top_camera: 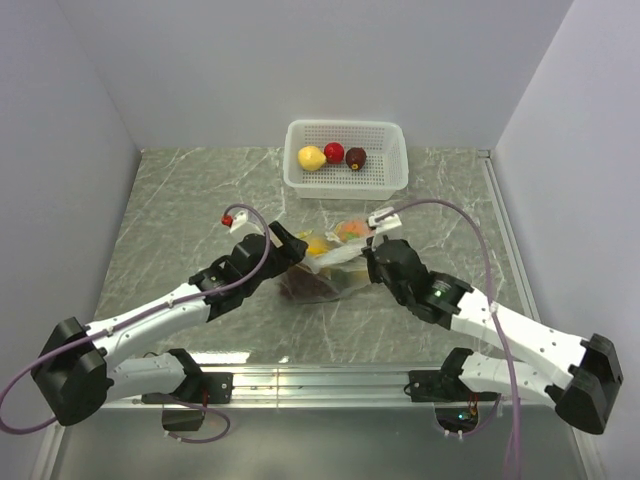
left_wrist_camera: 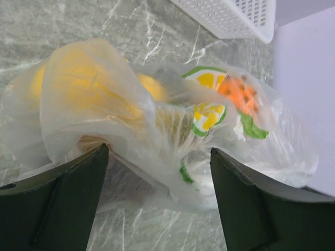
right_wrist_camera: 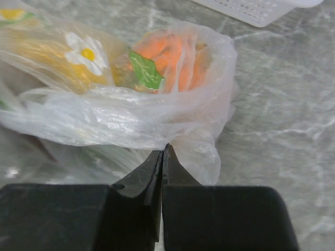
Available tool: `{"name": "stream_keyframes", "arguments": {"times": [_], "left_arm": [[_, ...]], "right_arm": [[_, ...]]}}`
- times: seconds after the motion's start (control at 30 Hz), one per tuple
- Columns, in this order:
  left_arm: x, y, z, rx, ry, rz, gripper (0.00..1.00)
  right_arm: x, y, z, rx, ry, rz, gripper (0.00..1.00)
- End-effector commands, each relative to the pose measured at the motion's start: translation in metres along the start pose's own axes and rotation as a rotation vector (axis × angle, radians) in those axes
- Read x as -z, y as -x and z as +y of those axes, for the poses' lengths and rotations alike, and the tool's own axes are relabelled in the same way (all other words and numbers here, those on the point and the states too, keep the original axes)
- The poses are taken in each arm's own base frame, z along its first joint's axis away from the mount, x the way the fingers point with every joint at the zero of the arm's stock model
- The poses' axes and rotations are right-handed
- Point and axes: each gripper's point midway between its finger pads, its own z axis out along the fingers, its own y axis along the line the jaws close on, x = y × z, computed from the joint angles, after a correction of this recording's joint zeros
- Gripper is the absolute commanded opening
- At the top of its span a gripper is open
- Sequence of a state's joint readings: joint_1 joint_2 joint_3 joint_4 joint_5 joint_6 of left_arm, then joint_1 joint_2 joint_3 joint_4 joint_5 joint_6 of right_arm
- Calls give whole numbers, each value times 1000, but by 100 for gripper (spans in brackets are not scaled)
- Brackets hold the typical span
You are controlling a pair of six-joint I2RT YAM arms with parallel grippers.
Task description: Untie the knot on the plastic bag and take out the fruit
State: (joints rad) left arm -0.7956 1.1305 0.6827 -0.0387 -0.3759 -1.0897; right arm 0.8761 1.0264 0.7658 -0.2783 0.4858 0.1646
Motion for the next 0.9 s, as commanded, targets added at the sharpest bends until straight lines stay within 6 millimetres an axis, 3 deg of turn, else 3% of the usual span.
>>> {"name": "stream_keyframes", "arguments": {"times": [0.0, 0.07, 0.17, 0.2, 0.33, 0.37, 0.43, 0.47, 0.57, 0.6, 0.7, 0.77, 0.8, 0.87], "left_arm": [[-6, 11, -12, 47, -28, -62, 83], [-10, 8, -9, 42, -11, -56, 77], [-16, -1, 1, 27, 33, -37, 61], [-17, 0, 2, 27, 40, -40, 46], [-16, -6, 21, -27, 120, -16, 18], [-12, -5, 30, -56, 150, -17, 12], [-7, -4, 41, -94, 181, -19, 7], [0, -1, 46, -114, 188, -22, 6], [13, 4, 60, -178, 210, -25, 2], [17, 4, 69, -216, 226, -6, 2], [27, 12, 82, -279, 258, 4, 1], [33, 18, 90, -289, 276, 0, 1], [35, 21, 100, -300, 302, 4, 1], [40, 26, 100, -281, 289, -4, 2]], "right_arm": [[12, 27, 17, -205, 78, -140, 0], [14, 25, 15, -232, 74, -149, 0], [20, 28, 15, -250, 96, -168, 0], [22, 30, 13, -255, 98, -180, 0], [22, 23, -13, -332, 3, -171, 0], [18, 21, -32, -412, -59, -168, 0], [17, 11, -49, -493, -85, -145, 0], [15, 8, -71, -589, -148, -152, 0], [16, -2, -90, -738, -166, -163, 0], [17, -4, -105, -789, -200, -179, 0], [10, -17, -110, -915, -170, -152, 0], [5, -28, -101, -983, -118, -111, 0], [2, -31, -98, -998, -97, -96, 0], [0, -32, -94, -967, -57, -85, 1]]}}
